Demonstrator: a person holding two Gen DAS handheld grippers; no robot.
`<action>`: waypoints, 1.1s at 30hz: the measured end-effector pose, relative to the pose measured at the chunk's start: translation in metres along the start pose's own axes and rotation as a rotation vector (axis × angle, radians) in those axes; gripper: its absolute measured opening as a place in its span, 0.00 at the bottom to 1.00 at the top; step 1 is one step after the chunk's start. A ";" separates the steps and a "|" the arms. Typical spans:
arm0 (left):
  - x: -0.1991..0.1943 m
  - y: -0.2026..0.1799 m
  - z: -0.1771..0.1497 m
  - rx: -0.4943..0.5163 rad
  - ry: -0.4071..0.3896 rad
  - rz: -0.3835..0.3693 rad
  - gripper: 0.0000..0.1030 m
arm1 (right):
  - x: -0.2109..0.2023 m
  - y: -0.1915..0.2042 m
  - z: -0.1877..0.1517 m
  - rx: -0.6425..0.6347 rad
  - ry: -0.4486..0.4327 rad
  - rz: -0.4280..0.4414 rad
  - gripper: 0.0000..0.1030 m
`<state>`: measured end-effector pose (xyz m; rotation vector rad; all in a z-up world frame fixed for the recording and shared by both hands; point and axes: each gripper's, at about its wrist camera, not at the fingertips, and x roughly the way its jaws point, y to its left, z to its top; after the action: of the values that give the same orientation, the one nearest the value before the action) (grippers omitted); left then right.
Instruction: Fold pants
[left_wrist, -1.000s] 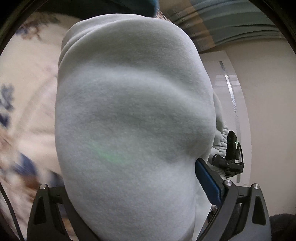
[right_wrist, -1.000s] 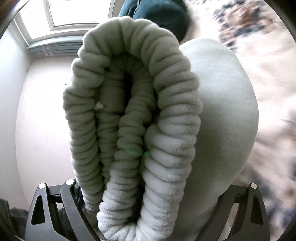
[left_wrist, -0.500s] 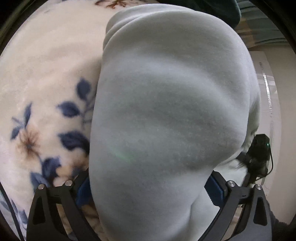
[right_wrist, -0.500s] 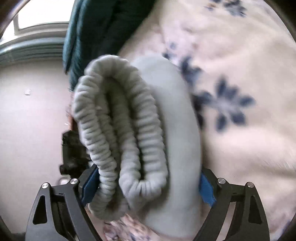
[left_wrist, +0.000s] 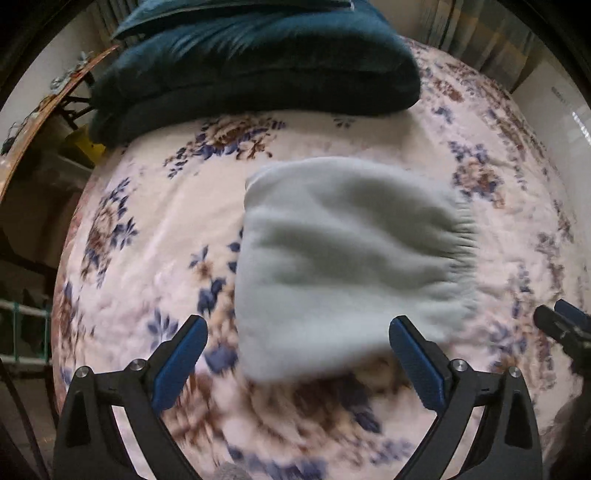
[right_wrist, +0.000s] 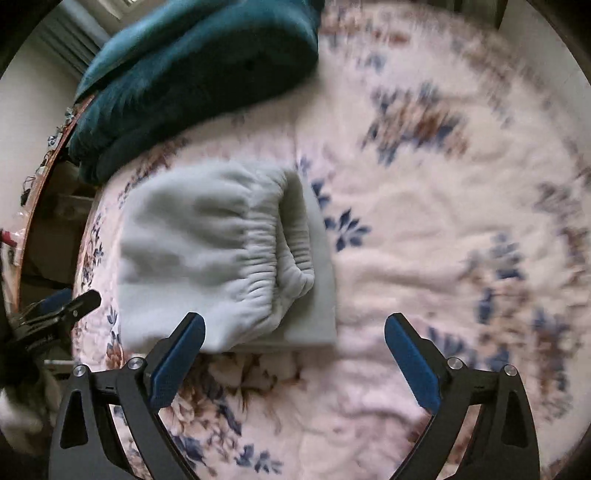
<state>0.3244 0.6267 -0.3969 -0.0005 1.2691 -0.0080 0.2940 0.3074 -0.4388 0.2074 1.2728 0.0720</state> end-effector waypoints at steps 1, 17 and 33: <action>-0.015 -0.005 -0.004 -0.018 0.000 0.001 0.98 | -0.012 0.023 0.014 -0.006 -0.019 -0.031 0.97; -0.230 -0.026 -0.013 0.002 -0.198 0.041 0.99 | -0.272 0.104 0.002 -0.092 -0.178 -0.204 0.97; -0.386 -0.048 -0.097 0.025 -0.304 0.086 0.99 | -0.472 0.126 -0.080 -0.067 -0.303 -0.191 0.97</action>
<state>0.1173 0.5816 -0.0572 0.0722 0.9642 0.0485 0.0863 0.3601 0.0078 0.0356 0.9812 -0.0778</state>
